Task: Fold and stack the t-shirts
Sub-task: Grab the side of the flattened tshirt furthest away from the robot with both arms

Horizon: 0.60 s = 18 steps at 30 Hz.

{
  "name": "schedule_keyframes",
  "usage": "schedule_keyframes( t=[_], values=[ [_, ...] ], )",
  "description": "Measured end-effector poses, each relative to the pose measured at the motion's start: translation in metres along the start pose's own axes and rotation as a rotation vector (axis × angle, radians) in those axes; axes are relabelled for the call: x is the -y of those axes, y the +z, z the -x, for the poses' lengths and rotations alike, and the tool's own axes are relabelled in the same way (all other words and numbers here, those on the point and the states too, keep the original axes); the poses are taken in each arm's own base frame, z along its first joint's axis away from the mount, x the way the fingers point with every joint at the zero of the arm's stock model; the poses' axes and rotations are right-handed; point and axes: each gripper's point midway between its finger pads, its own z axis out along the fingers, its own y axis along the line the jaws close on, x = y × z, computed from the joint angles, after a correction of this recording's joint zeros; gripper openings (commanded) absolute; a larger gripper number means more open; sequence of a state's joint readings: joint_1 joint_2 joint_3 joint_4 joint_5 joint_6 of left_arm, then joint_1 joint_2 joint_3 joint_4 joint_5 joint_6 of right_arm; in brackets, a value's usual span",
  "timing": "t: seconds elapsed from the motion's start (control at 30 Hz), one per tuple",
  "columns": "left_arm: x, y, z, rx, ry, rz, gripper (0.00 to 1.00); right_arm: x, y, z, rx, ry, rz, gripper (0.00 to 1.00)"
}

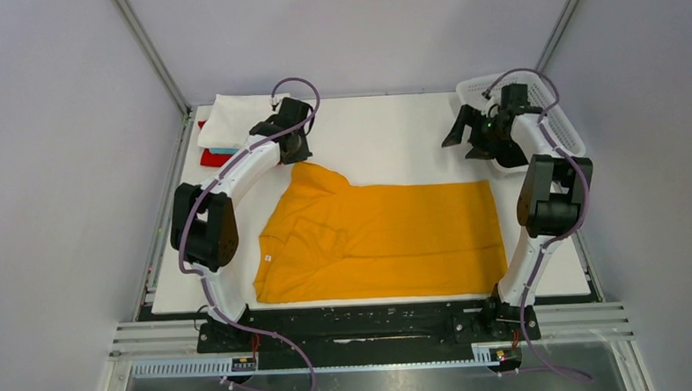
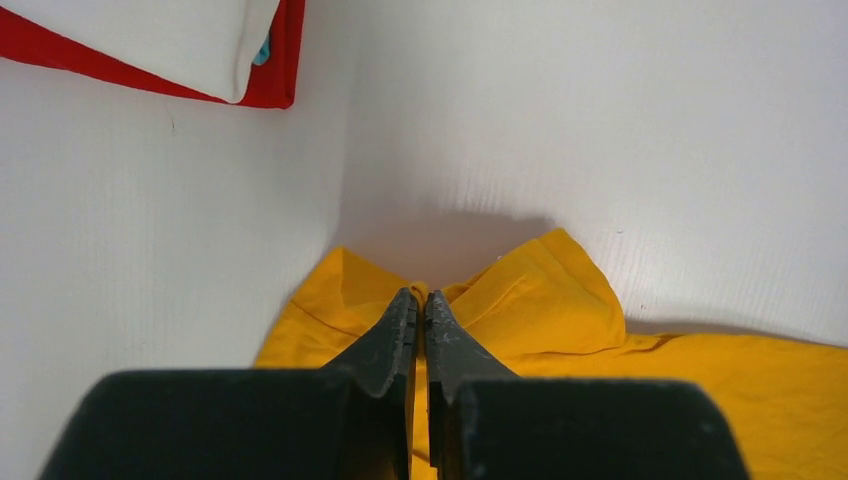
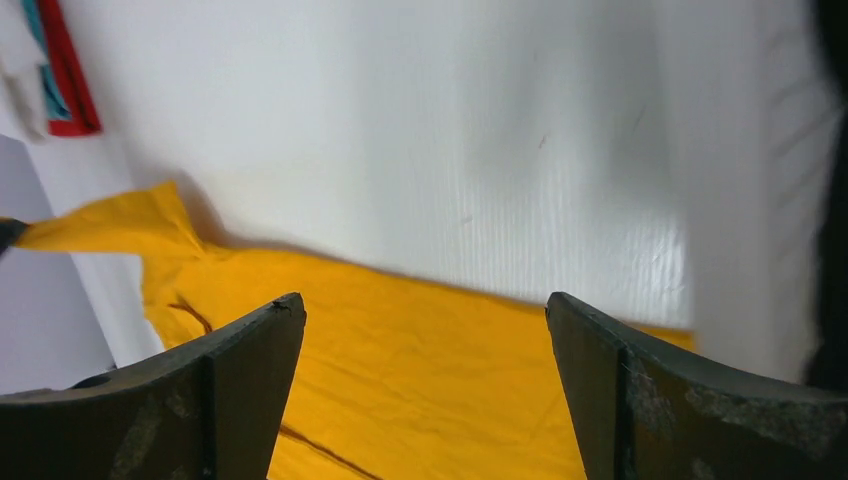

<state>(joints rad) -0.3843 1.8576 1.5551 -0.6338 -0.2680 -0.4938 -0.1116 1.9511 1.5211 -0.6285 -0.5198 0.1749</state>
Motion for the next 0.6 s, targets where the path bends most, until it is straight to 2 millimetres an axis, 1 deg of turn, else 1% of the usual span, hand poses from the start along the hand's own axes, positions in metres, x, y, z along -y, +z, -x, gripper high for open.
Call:
schedule_keyframes(
  t=[0.03,0.07,0.1,0.13,0.2,0.27,0.33,0.47,0.57,0.6],
  values=[
    [0.000,0.000,0.000,0.002,-0.001,0.001,0.00,-0.003,-0.004,0.015,0.023,0.002,0.024,0.99],
    [0.000,0.000,0.001,0.002,-0.001,0.001,0.00,-0.001,-0.009,0.024,0.043,0.006,0.031,0.99],
    [-0.001,0.000,0.001,0.002,-0.001,0.001,0.00,-0.003,-0.012,0.030,0.061,-0.008,0.043,1.00],
    [-0.001,0.000,0.001,0.002,-0.001,0.002,0.00,-0.005,-0.013,0.032,0.066,-0.027,0.050,0.99],
    [-0.001,0.000,0.001,0.003,-0.002,0.003,0.00,-0.011,-0.012,0.027,0.060,-0.078,0.049,1.00],
    [-0.003,0.000,-0.001,0.001,-0.003,0.008,0.00,-0.012,-0.006,0.014,0.038,-0.126,0.018,1.00],
    [-0.006,0.000,-0.002,-0.001,-0.007,0.015,0.00,-0.013,0.000,-0.005,0.003,-0.169,-0.030,0.99],
    [-0.020,0.005,-0.006,-0.014,-0.024,0.042,0.00,-0.013,0.014,-0.033,-0.047,-0.242,-0.132,0.99],
    [-0.032,0.008,-0.002,-0.015,-0.049,0.064,0.00,-0.007,0.021,-0.053,-0.063,-0.262,-0.224,1.00],
    [-0.037,0.009,0.000,-0.014,-0.057,0.071,0.00,-0.001,0.022,-0.059,-0.059,-0.257,-0.264,0.99]
  ],
)
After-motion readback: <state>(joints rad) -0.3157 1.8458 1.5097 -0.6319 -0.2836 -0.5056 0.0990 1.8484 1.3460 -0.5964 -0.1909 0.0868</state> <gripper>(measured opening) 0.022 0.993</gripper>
